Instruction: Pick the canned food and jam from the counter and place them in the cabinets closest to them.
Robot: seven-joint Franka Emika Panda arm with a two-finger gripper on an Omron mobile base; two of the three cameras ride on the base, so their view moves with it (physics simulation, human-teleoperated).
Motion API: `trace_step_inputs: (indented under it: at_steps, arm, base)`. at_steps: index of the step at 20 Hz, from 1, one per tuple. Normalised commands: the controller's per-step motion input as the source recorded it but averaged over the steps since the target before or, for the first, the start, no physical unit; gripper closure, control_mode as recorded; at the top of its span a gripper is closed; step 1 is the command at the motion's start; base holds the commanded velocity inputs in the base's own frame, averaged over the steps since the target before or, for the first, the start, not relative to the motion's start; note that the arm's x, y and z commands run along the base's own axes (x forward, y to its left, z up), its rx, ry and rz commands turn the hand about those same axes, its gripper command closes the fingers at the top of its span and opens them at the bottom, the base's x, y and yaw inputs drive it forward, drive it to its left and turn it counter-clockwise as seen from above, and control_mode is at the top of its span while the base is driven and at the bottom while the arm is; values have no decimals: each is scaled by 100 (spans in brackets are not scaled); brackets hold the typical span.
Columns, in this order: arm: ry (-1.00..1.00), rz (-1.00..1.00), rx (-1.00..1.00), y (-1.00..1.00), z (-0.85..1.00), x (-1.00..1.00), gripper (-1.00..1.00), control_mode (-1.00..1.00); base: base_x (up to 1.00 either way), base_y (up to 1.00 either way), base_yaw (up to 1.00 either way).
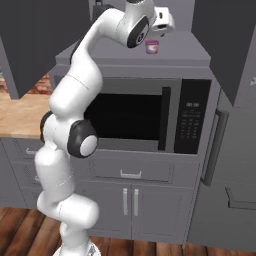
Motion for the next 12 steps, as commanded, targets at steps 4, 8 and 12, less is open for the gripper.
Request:
trace_step_inputs:
  at_steps: [4, 8, 12]
  arm:
    - [14, 2, -4, 23, 2, -100, -100, -100]
    - [13, 2, -6, 32, 0, -100, -100, -100]
    - [6, 2, -10, 47, -3, -100, -100, -100]
  base:
    - [0, 0, 0]
    - [0, 0, 0]
    - [0, 0, 0]
